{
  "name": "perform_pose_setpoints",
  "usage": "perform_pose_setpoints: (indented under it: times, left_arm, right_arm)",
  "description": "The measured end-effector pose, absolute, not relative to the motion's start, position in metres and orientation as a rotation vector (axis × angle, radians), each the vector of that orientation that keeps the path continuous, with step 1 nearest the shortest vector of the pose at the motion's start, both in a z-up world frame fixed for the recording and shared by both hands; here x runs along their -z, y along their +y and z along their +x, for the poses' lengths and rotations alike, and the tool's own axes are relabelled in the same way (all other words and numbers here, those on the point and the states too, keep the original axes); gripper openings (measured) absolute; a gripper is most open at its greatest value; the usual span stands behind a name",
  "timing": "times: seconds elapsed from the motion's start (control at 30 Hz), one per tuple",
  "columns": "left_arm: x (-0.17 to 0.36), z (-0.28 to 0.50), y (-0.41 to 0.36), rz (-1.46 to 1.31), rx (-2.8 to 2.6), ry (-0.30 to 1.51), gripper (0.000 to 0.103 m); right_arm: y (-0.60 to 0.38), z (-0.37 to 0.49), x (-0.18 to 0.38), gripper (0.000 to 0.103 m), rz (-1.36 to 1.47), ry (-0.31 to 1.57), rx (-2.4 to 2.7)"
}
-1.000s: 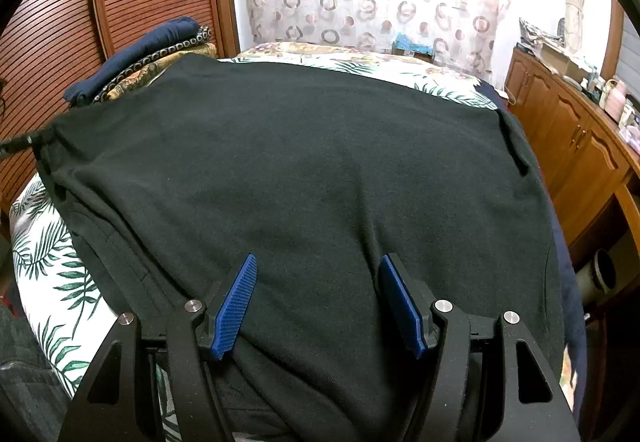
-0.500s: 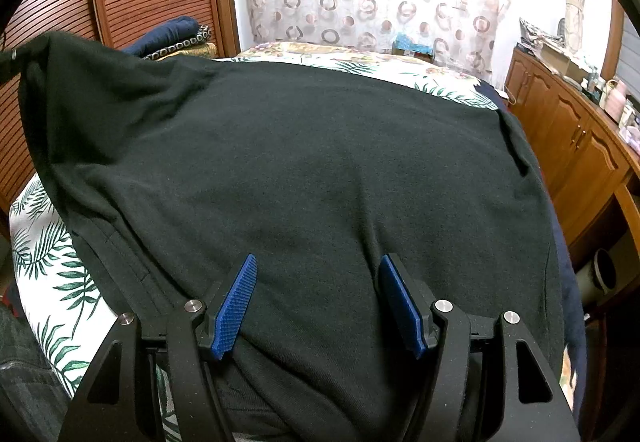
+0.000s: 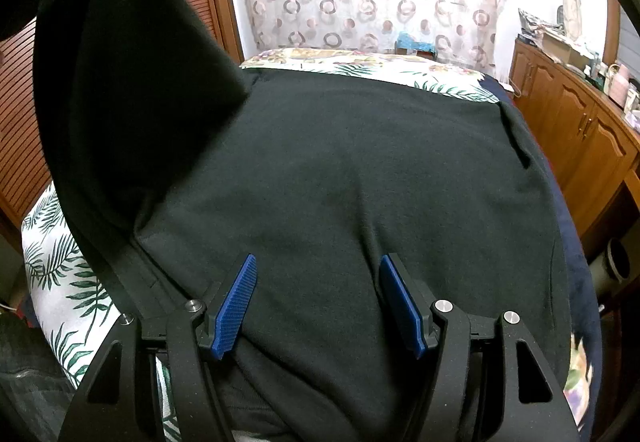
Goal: Fold small clothes
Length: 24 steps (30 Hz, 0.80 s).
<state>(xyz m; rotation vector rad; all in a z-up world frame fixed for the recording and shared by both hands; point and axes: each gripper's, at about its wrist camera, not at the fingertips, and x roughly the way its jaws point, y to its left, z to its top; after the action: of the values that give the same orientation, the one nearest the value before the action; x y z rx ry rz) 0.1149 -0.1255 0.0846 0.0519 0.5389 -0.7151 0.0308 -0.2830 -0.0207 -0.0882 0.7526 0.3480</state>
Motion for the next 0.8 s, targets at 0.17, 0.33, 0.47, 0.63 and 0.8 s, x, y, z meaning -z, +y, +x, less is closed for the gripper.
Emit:
perform_pose_setpoints:
  times: [0.17, 0.33, 0.47, 0.63, 0.8]
  left_arm:
    - [-0.069, 0.117, -0.144, 0.11, 0.691, 0.583, 0.008]
    - [-0.055, 0.113, -0.136, 0.088, 0.685, 0.607, 0.034]
    - [-0.052, 0.109, -0.123, 0.084, 0.655, 0.588, 0.044]
    - [-0.042, 0.107, -0.109, 0.12, 0.589, 0.569, 0.068]
    - [-0.023, 0.104, -0.091, 0.085, 0.546, 0.588, 0.078]
  right_arm:
    - [-0.285, 0.031, 0.022, 0.066, -0.077, 0.751, -0.35]
    - [-0.282, 0.031, 0.022, 0.066, -0.078, 0.752, -0.347]
    - [-0.28, 0.031, 0.023, 0.066, -0.084, 0.753, -0.345]
    - [-0.278, 0.031, 0.022, 0.066, -0.088, 0.754, -0.344]
    - [-0.278, 0.03, 0.022, 0.066, -0.089, 0.754, -0.344]
